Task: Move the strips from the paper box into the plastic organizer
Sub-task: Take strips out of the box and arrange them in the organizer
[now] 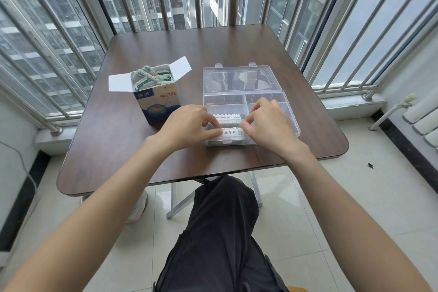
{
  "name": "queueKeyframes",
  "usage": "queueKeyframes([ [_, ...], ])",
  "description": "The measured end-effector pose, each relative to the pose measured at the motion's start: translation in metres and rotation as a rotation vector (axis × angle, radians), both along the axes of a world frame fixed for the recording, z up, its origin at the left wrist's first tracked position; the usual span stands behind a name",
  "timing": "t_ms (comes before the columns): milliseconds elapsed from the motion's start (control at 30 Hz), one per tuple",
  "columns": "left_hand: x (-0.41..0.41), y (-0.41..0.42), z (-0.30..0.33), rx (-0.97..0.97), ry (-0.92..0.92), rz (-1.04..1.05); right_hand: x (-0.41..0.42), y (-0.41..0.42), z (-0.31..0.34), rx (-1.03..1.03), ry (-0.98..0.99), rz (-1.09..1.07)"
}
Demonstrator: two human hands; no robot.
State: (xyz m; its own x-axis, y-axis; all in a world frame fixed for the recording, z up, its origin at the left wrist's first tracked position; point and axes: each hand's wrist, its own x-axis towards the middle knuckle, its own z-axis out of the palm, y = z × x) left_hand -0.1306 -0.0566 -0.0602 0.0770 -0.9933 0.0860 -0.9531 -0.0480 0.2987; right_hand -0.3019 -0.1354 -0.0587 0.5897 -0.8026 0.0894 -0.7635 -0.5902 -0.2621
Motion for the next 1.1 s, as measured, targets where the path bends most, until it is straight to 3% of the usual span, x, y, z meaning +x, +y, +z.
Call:
queueKeyframes([
  [133, 0.003, -0.002, 0.000, 0.019, 0.007, -0.014, 0.001, 0.003, 0.000, -0.067, 0.034, 0.034],
  [467, 0.005, 0.000, 0.004, -0.027, -0.030, -0.090, -0.003, -0.004, 0.002, 0.040, -0.010, 0.060],
  [567, 0.011, 0.009, 0.008, -0.140, -0.043, -0.125, -0.006, -0.009, 0.010, 0.086, -0.100, 0.050],
  [667, 0.027, 0.025, 0.014, -0.374, -0.012, -0.143, -0.001, -0.009, 0.023, 0.134, -0.289, 0.078],
  [800, 0.069, 0.042, 0.022, -0.672, -0.020, 0.080, 0.039, -0.001, 0.043, 0.144, -0.471, 0.252],
  [933, 0.117, 0.048, 0.024, -0.362, 0.108, 0.405, 0.104, -0.007, 0.058, 0.039, -0.493, 0.373],
  [1000, 0.128, 0.044, 0.022, -0.206, 0.234, 0.443, 0.138, -0.013, 0.063, -0.006, -0.369, 0.417],
  [1100, 0.128, 0.037, 0.019, -0.167, 0.325, 0.450, 0.184, -0.017, 0.065, -0.087, -0.065, 0.403],
])
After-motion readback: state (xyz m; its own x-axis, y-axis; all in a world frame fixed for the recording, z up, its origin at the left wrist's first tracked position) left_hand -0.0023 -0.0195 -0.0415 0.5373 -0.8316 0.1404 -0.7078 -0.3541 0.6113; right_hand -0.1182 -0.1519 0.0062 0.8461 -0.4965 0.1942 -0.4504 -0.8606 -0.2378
